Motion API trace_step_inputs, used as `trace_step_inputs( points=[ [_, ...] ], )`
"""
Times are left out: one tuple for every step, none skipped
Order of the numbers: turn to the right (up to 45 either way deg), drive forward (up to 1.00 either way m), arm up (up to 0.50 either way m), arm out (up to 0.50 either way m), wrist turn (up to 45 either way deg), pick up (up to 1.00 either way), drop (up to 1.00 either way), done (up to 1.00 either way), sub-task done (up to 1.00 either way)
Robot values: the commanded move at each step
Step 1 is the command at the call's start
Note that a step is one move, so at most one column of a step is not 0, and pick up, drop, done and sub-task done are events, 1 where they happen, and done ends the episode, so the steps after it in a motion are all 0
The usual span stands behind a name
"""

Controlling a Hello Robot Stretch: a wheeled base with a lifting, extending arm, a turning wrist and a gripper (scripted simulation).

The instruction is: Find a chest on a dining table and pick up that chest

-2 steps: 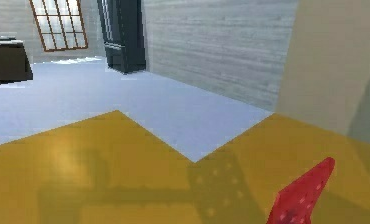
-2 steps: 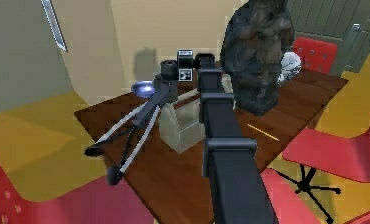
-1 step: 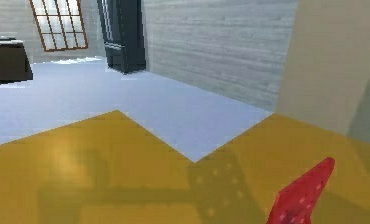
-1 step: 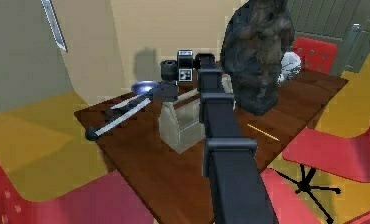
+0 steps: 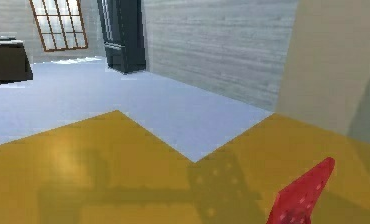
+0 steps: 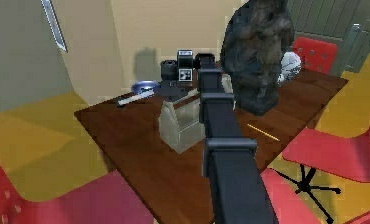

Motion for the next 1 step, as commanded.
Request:
trace_step_inputs(
  points=[
    [0.0,0.00,0.00,0.00,45.0,0.00,0.00,0.00,0.00]
  ],
)
